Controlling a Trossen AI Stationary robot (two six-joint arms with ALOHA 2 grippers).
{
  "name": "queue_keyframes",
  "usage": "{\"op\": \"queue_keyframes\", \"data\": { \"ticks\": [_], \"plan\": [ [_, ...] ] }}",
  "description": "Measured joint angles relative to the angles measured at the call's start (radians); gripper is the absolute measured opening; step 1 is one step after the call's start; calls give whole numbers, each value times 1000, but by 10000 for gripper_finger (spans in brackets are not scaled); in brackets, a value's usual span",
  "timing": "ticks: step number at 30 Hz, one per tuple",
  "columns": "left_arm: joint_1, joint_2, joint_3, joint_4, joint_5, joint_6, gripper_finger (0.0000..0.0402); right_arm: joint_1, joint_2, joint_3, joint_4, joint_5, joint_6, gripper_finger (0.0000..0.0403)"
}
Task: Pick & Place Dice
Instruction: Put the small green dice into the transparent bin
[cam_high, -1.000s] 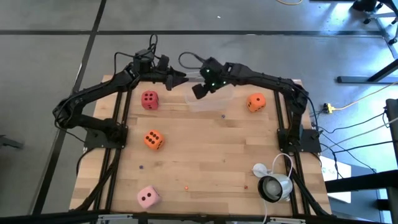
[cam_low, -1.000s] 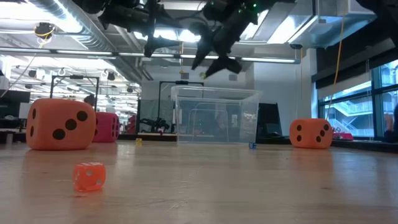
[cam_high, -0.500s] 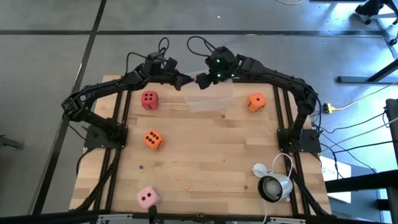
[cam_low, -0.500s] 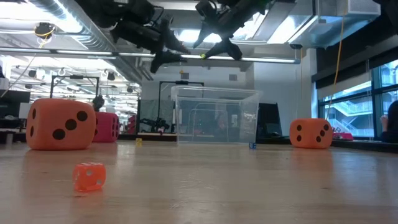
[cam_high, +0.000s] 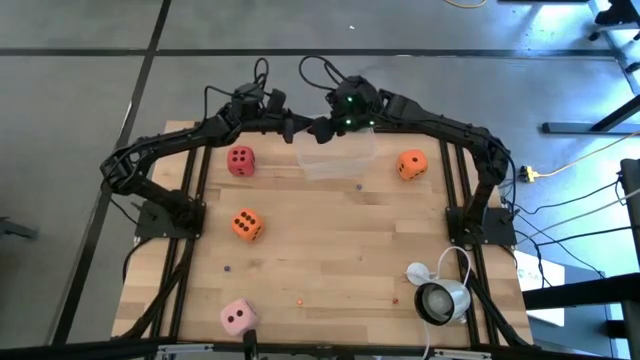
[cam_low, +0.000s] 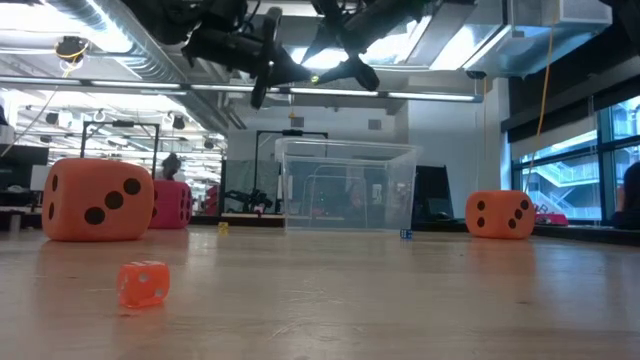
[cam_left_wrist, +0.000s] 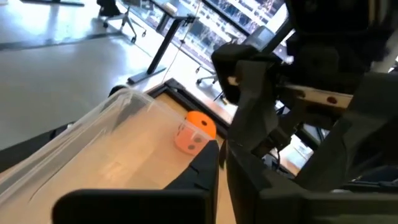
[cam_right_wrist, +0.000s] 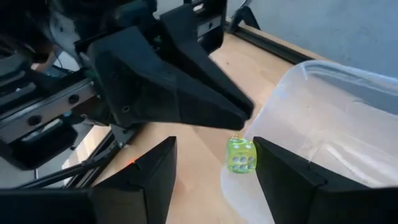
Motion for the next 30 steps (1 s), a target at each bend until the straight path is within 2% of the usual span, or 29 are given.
{"op": "queue_keyframes", "data": {
  "ticks": [8,16,30],
  "plan": [
    [-9,6,0,26,-16,16,4,-1,22,0,29,2,9,210],
    [-18,68,2,54,-15,6,2,-1,37,-1,24,4,11,210],
    [-42,99,2,71,-21,23,3,-17,38,-2,6,29,11,210]
  ]
}}
